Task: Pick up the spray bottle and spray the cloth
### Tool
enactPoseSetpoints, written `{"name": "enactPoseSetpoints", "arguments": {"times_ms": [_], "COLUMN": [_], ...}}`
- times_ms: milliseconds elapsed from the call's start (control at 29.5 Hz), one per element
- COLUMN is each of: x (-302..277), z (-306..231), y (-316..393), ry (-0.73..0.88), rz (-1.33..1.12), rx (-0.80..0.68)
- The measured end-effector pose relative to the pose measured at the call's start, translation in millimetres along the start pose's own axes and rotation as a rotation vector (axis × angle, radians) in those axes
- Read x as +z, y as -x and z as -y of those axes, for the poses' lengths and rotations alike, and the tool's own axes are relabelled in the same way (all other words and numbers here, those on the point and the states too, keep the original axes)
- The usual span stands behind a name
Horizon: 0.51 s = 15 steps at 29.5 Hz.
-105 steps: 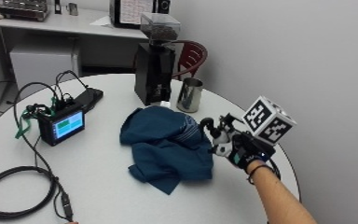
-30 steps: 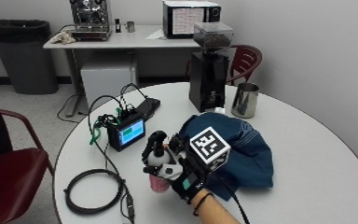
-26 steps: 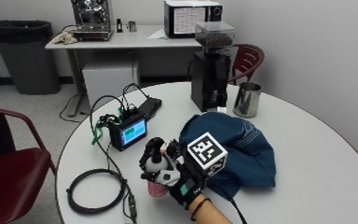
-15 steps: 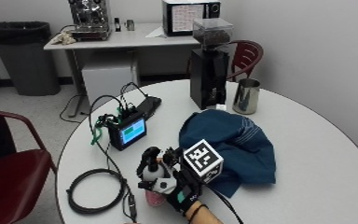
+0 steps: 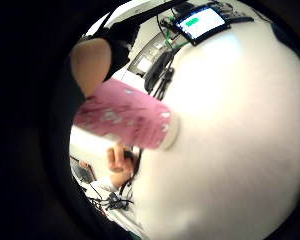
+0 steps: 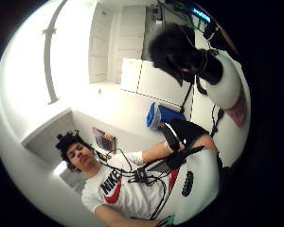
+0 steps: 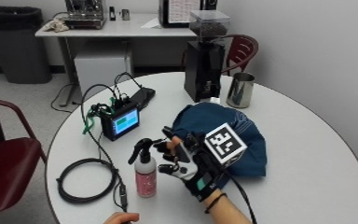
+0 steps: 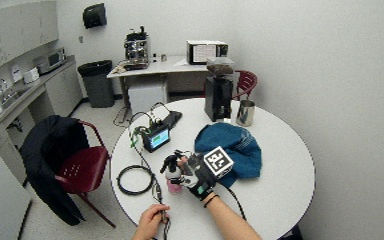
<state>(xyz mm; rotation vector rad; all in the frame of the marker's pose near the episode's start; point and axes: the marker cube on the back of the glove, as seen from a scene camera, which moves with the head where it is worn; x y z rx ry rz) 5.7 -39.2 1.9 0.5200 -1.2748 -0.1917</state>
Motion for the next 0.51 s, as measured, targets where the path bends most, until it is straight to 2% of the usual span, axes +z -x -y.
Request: {"name": "enactPoseSetpoints", "arguments": {"times_ms": [169, 372, 508], "x": [-54, -128, -143], "z": [-18, -83, -109], "y": [34, 42, 33], "ry": [-0.076, -0.145, -0.138], "rz": [-0.167, -0.638, -0.764], "rx": [-0.007, 0.172, 0.24]}}
